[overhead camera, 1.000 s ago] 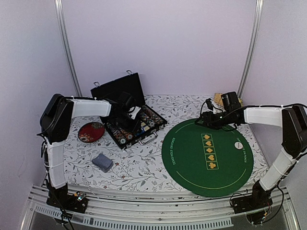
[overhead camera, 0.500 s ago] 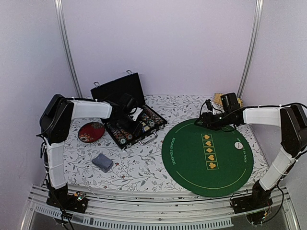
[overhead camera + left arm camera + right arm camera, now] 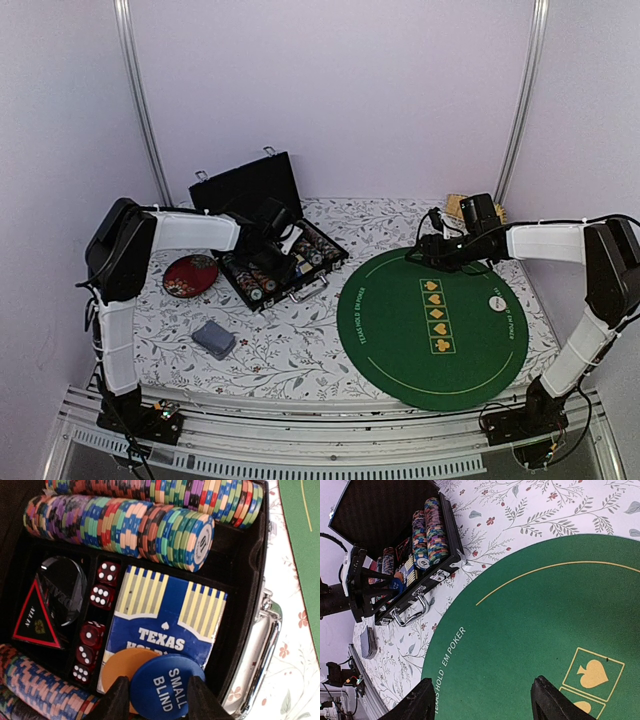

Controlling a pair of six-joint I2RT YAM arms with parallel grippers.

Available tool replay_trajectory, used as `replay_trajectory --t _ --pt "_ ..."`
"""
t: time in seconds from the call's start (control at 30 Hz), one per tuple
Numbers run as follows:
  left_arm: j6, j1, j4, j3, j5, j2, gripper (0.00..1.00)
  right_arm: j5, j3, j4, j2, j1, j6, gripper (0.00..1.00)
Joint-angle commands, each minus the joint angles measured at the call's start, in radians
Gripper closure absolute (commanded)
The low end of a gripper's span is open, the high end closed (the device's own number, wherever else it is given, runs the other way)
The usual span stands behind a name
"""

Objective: Distribute texas hold em gaming equipment
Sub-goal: Pick up the small blind button from the poker case.

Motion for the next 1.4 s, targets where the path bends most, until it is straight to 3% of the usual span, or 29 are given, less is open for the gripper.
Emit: replay_trajectory --t 0.0,0.4,0.67,0.83,1.0,1.2,1.27,1.37 --pt "0.006 0.011 -0.026 -0.015 -0.052 0.025 0.64 -0.004 0.035 -0.014 0.019 0.005 -0.016 0.33" --pt "-0.019 0.013 -0.014 -0.073 0.169 -0.060 1.00 0.000 0.040 -0.022 0.023 0.005 -0.018 0.33" --pt "-0.030 0.015 0.021 -0.115 0.279 -0.128 1.00 -0.003 0.051 -0.027 0.024 0.005 -0.017 0.33" --pt "-0.019 0.015 0.015 -0.119 0.251 -0.097 1.00 0.002 0.052 -0.033 0.015 0.005 -0.017 0.32" --pt "-0.009 0.014 -0.006 -0.105 0.207 -0.044 0.89 0.004 0.052 -0.035 0.013 0.005 -0.017 0.32" --pt "-0.005 0.012 0.004 -0.104 0.221 -0.043 0.82 0.005 0.043 -0.036 0.011 0.005 -0.012 0.32" --pt "-0.007 0.012 0.006 -0.108 0.214 -0.050 0.85 0.008 0.040 -0.038 0.005 0.006 -0.011 0.32" --pt "-0.017 0.012 0.022 -0.117 0.209 -0.079 1.00 0.011 0.034 -0.037 -0.008 0.005 -0.010 0.32"
